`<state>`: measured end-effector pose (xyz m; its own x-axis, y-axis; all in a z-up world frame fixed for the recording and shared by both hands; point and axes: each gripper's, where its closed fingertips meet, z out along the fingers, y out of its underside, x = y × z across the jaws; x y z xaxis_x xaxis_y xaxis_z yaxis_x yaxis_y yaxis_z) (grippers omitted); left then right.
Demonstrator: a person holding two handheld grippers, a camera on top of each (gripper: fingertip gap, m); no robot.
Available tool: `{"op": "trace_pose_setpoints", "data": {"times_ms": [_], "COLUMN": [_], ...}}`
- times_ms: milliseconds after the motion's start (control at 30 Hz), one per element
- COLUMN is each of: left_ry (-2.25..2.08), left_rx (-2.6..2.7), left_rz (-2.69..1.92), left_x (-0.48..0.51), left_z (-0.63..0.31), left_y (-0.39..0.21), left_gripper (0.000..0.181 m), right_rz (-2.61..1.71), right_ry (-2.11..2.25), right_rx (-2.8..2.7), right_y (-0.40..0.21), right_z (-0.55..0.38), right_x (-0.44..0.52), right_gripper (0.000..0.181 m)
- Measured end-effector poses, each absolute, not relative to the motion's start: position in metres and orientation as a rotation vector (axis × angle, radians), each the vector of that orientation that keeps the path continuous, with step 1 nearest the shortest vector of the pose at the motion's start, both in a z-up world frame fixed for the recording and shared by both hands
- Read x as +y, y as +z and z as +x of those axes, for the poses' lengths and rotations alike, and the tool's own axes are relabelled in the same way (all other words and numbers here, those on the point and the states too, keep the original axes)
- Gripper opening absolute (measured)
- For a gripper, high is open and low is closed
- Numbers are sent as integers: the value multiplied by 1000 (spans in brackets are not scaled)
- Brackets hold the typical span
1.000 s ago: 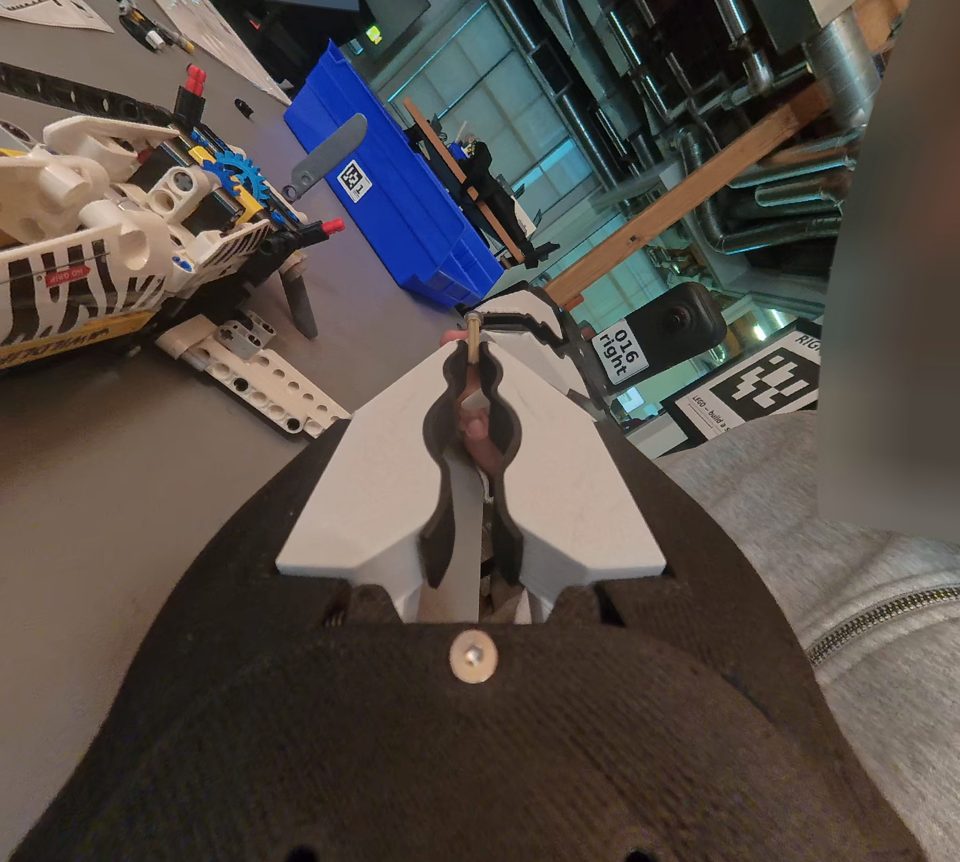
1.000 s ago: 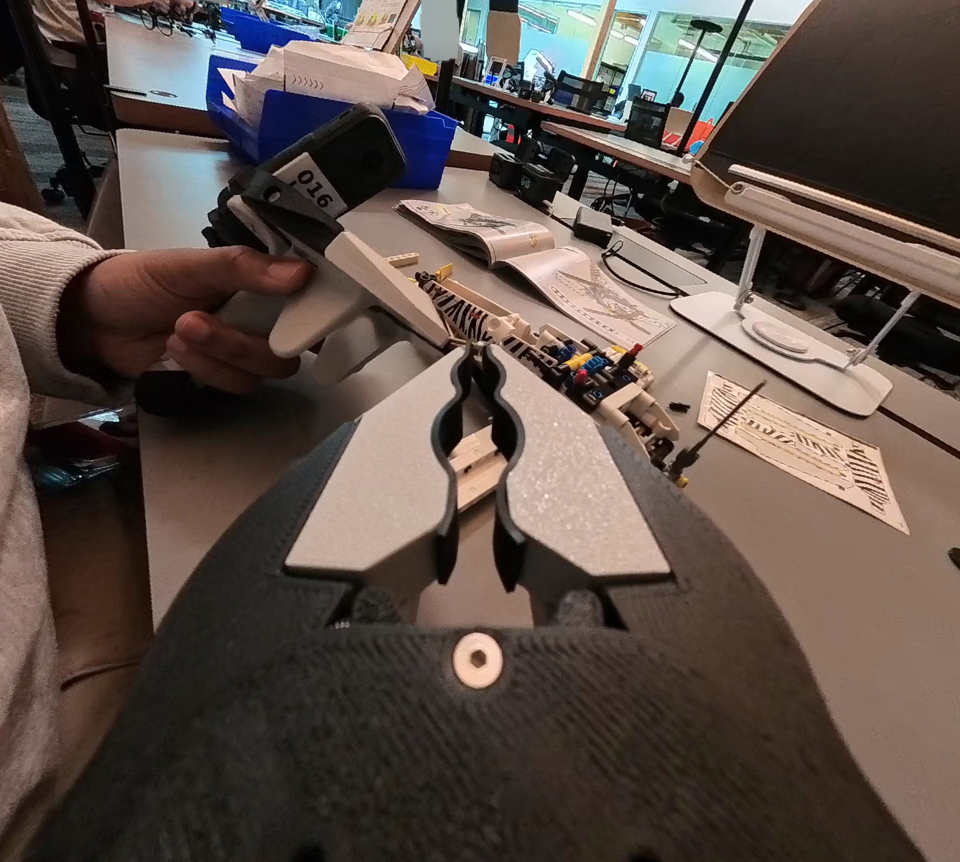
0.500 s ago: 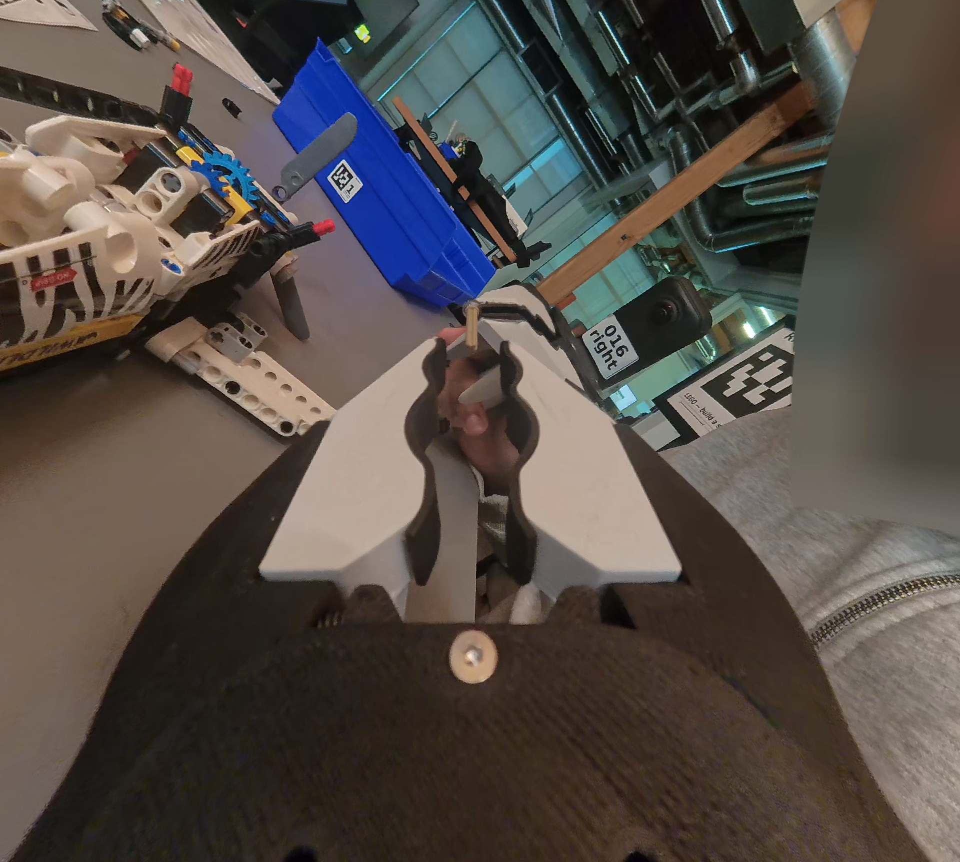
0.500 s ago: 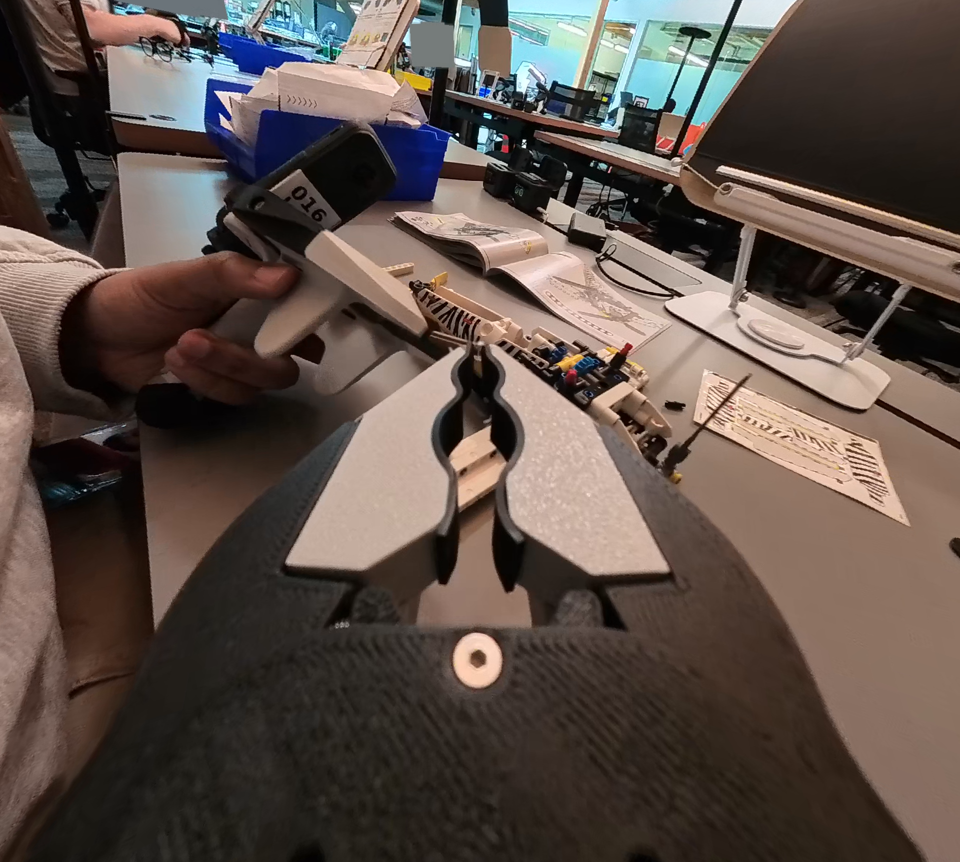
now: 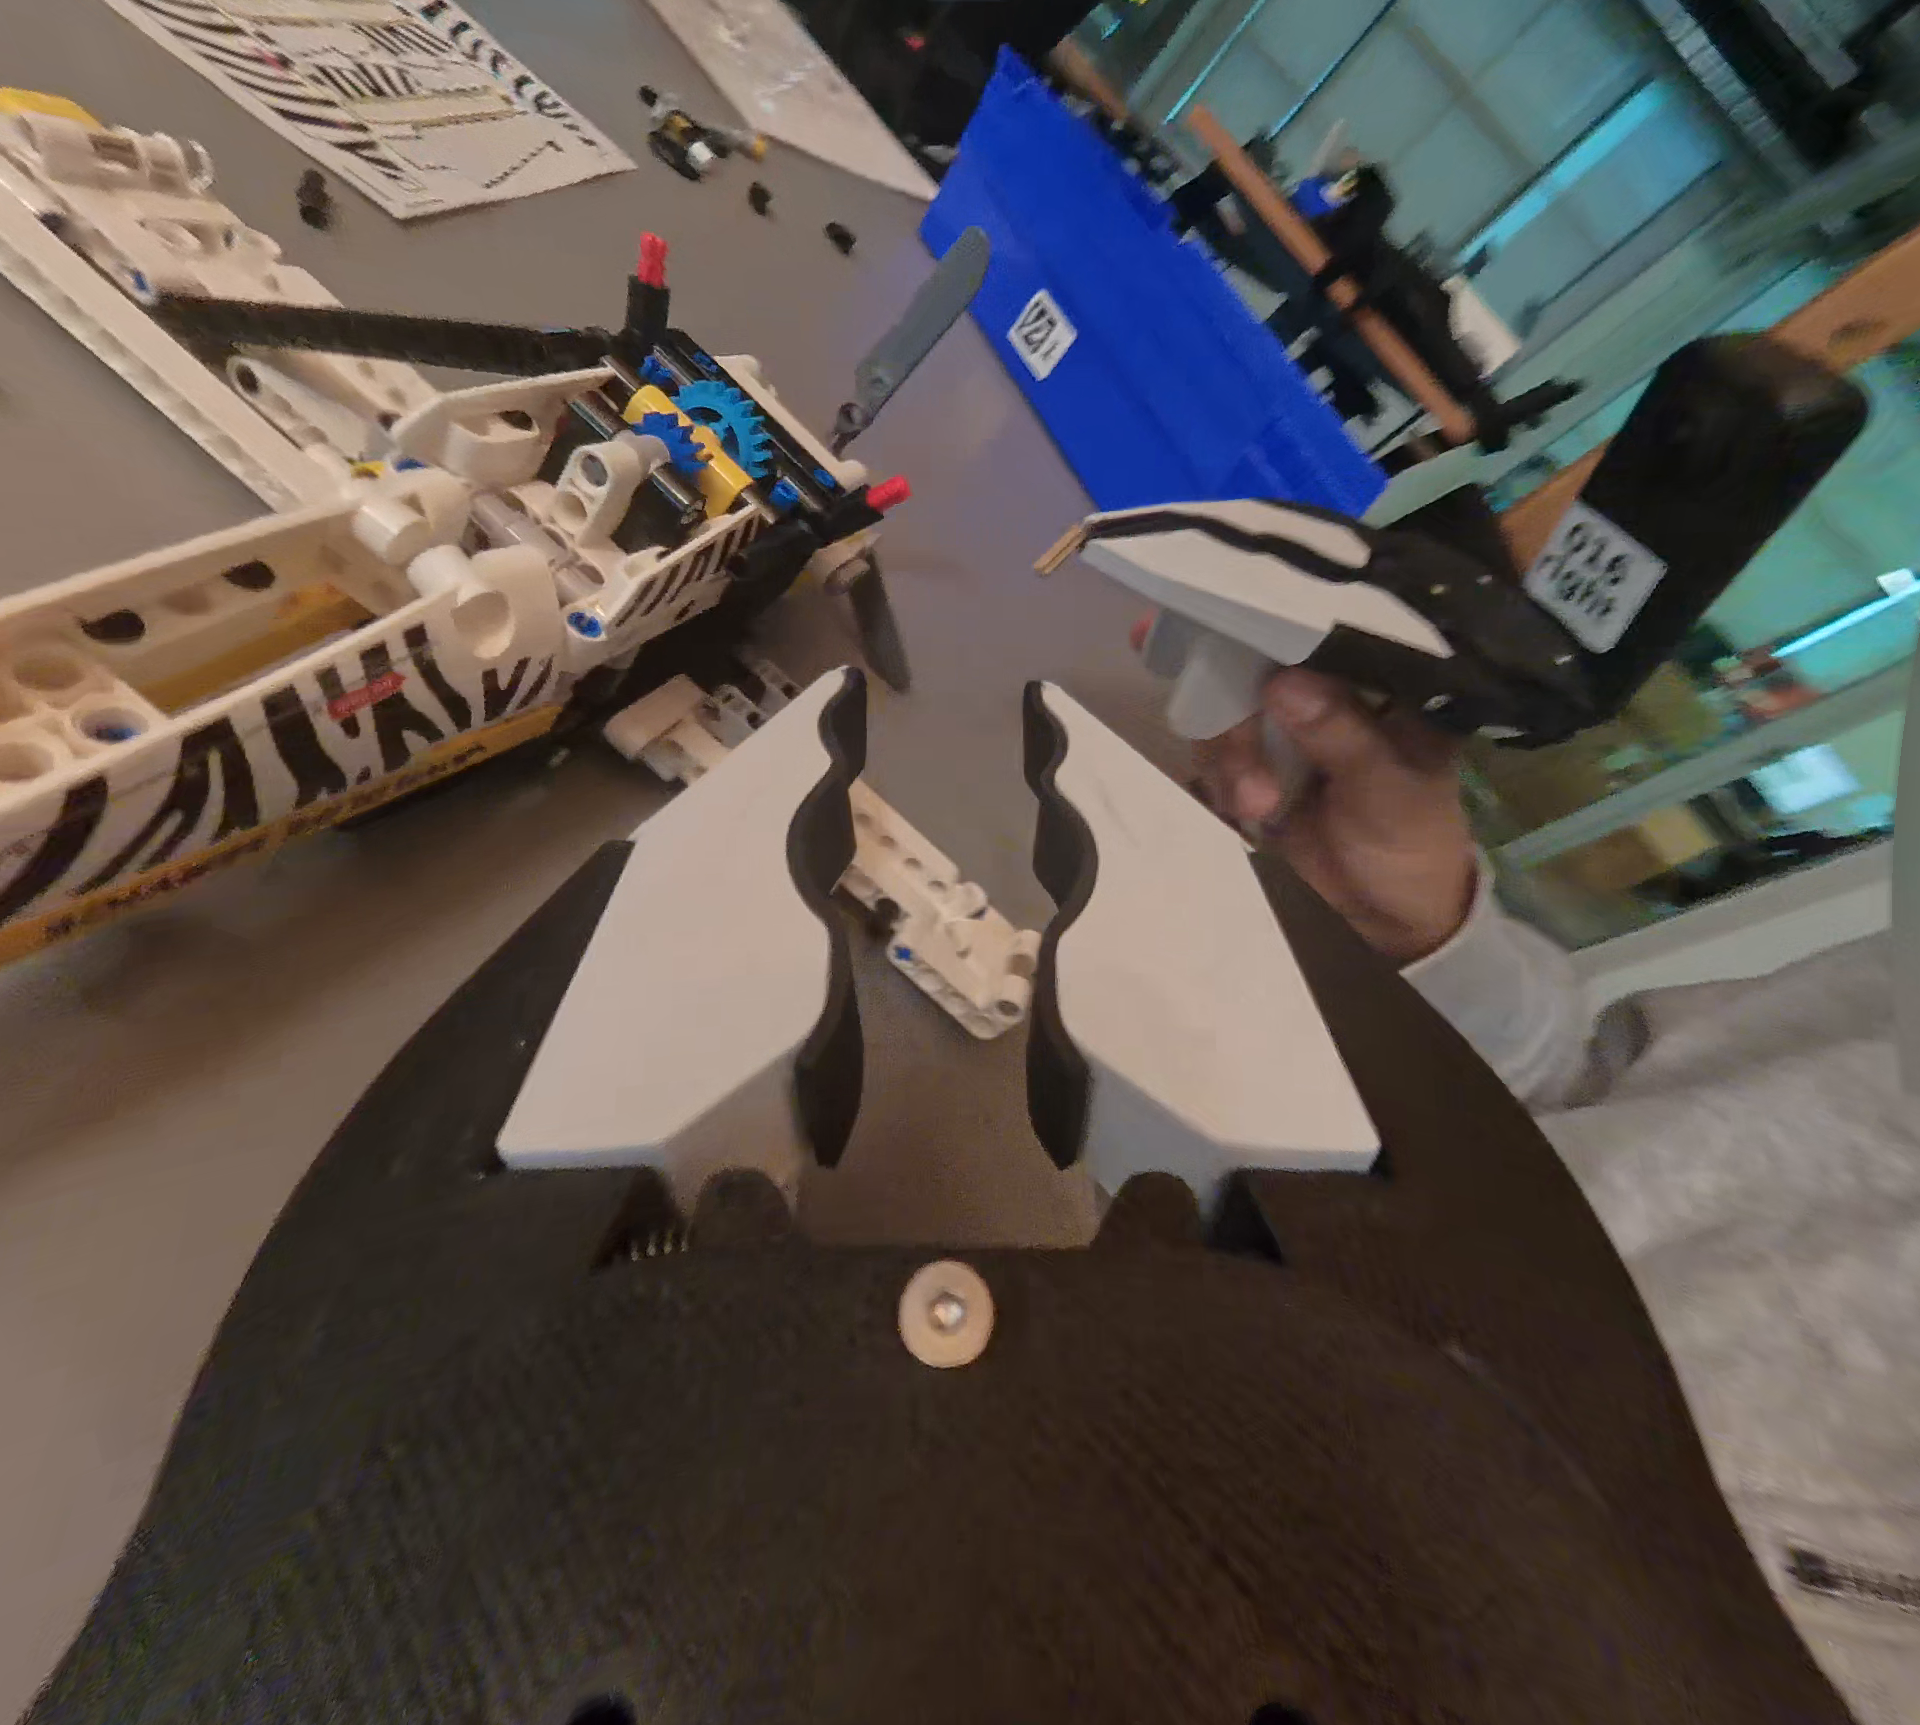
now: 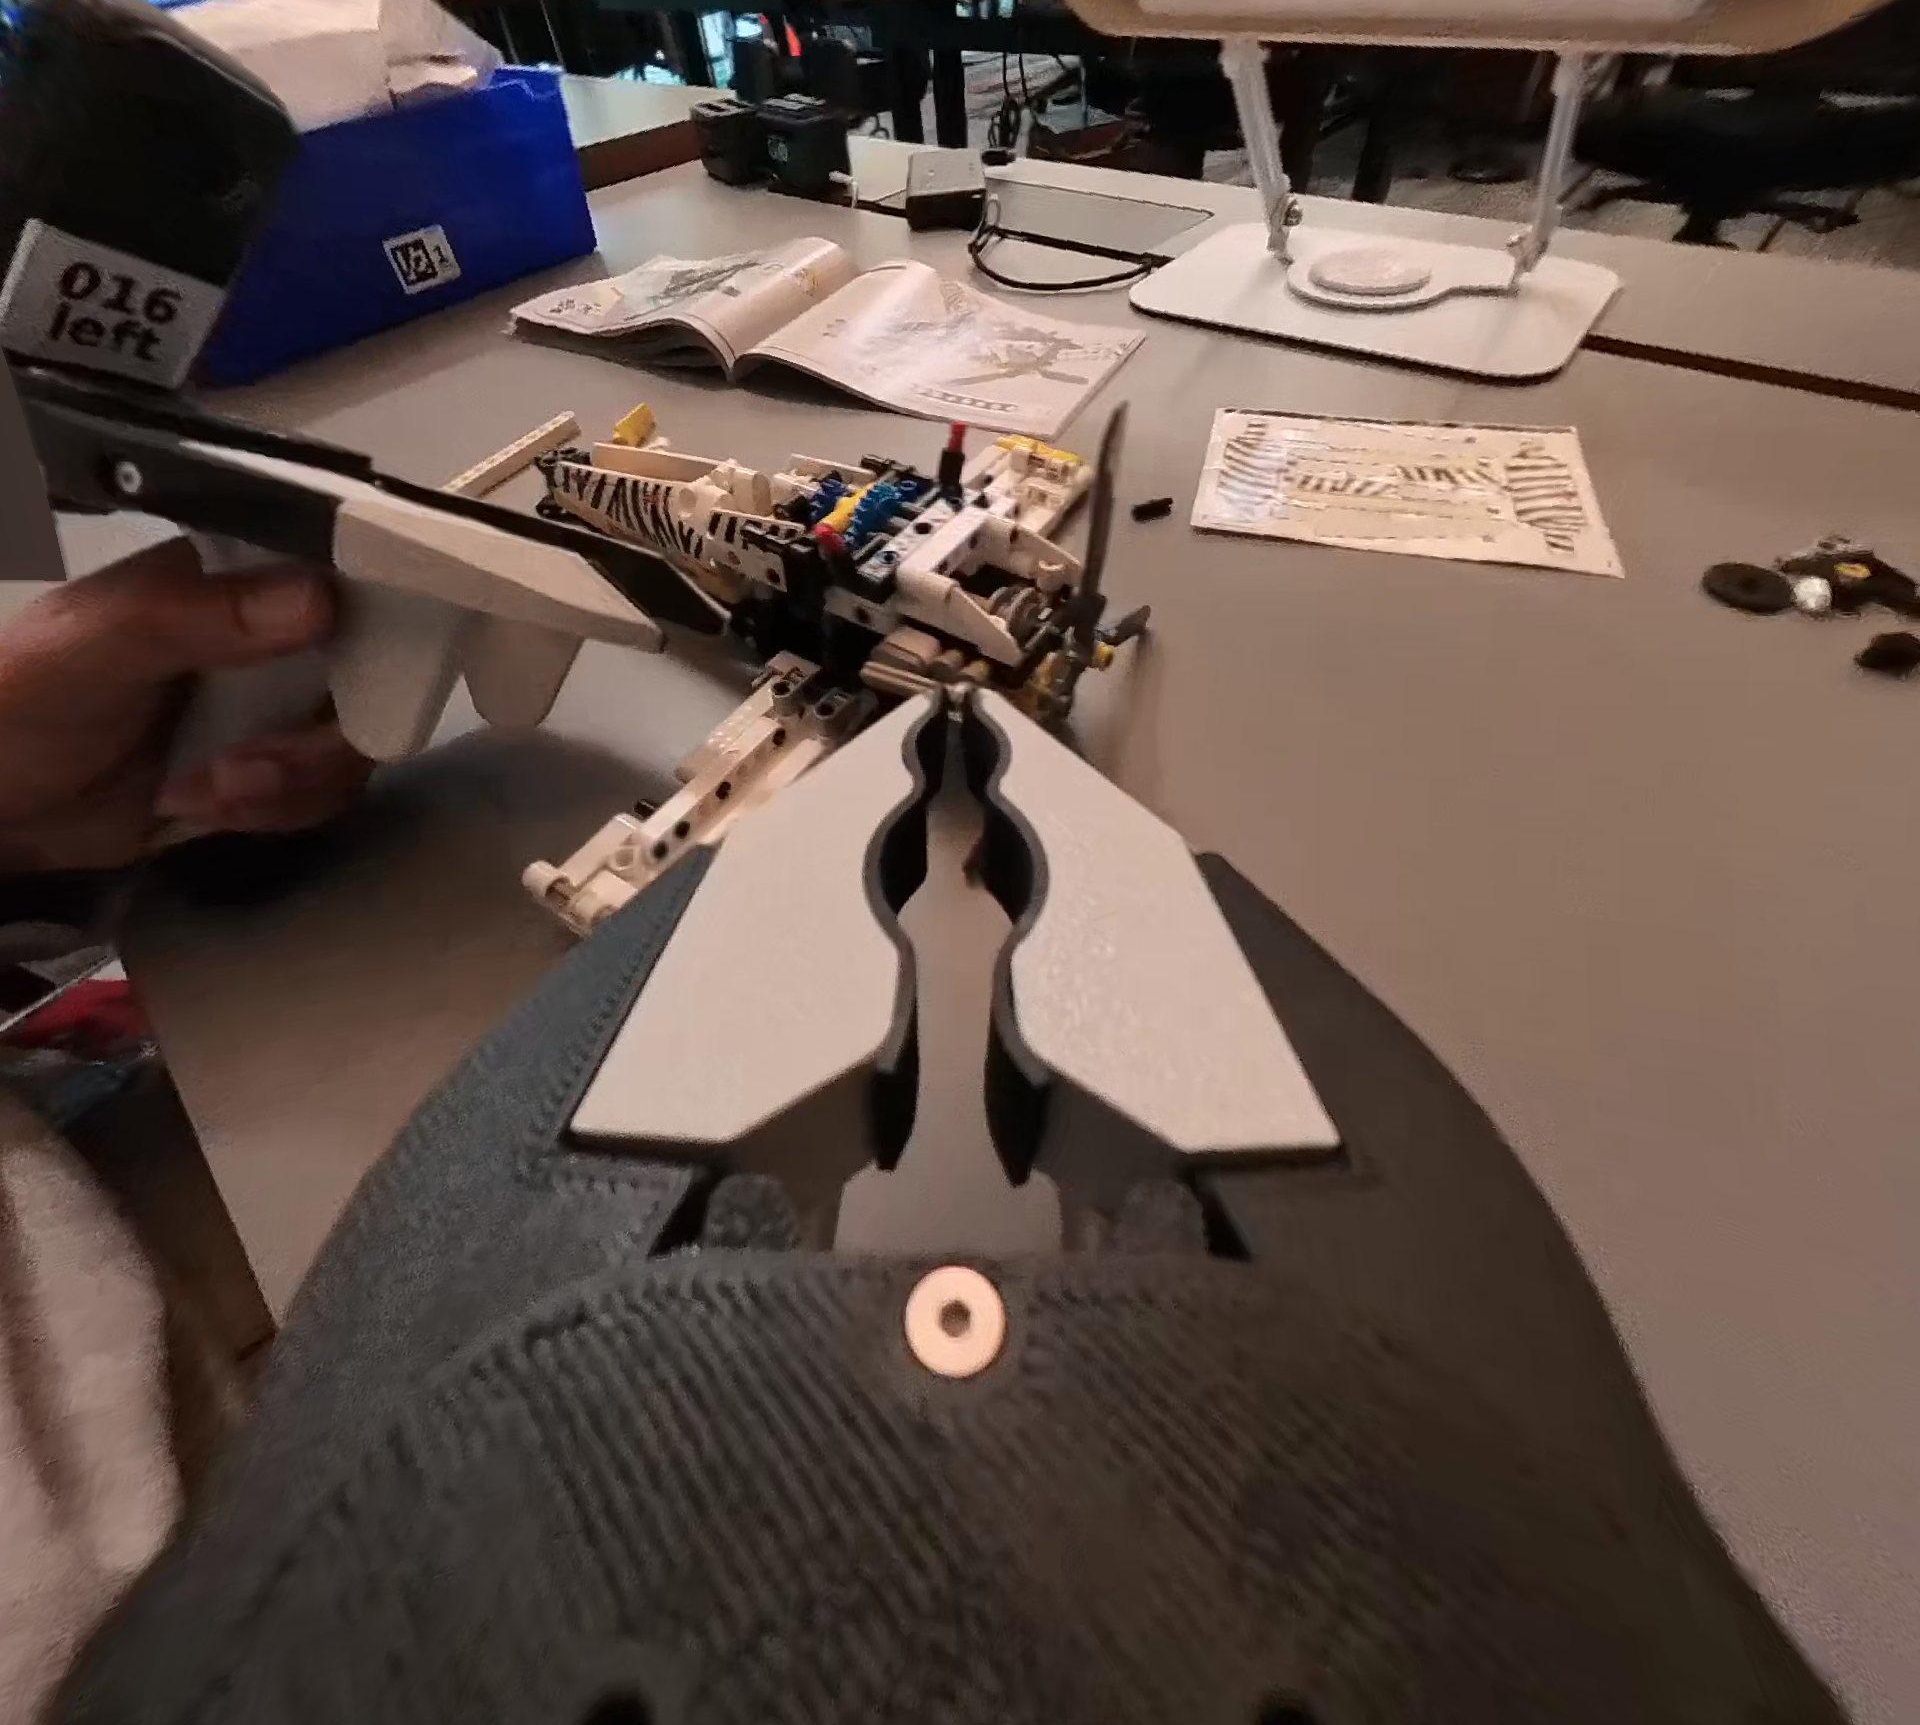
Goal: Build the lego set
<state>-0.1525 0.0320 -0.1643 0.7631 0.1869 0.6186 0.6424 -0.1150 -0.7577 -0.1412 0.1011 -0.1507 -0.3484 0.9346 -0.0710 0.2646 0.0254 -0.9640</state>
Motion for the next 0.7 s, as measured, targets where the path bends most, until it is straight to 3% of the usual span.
{"op": "trace_pose_setpoints", "data": {"times_ms": [267, 700], "left_ry": [-404, -741], "left_rx": [-558, -526], "left_rz": [-1743, -1498], "left_x": [61, 81], "left_z": [-129, -100], "left_y": [-146, -110], "left_gripper": [28, 10], "right_rz": [-1149, -1012], "right_ry": [1721, 1673], "right_rx": [-1634, -1558], "right_y": [-127, -115], "right_z": [-122, -111], "right_x": [89, 87], "right_gripper": [0, 0]}}
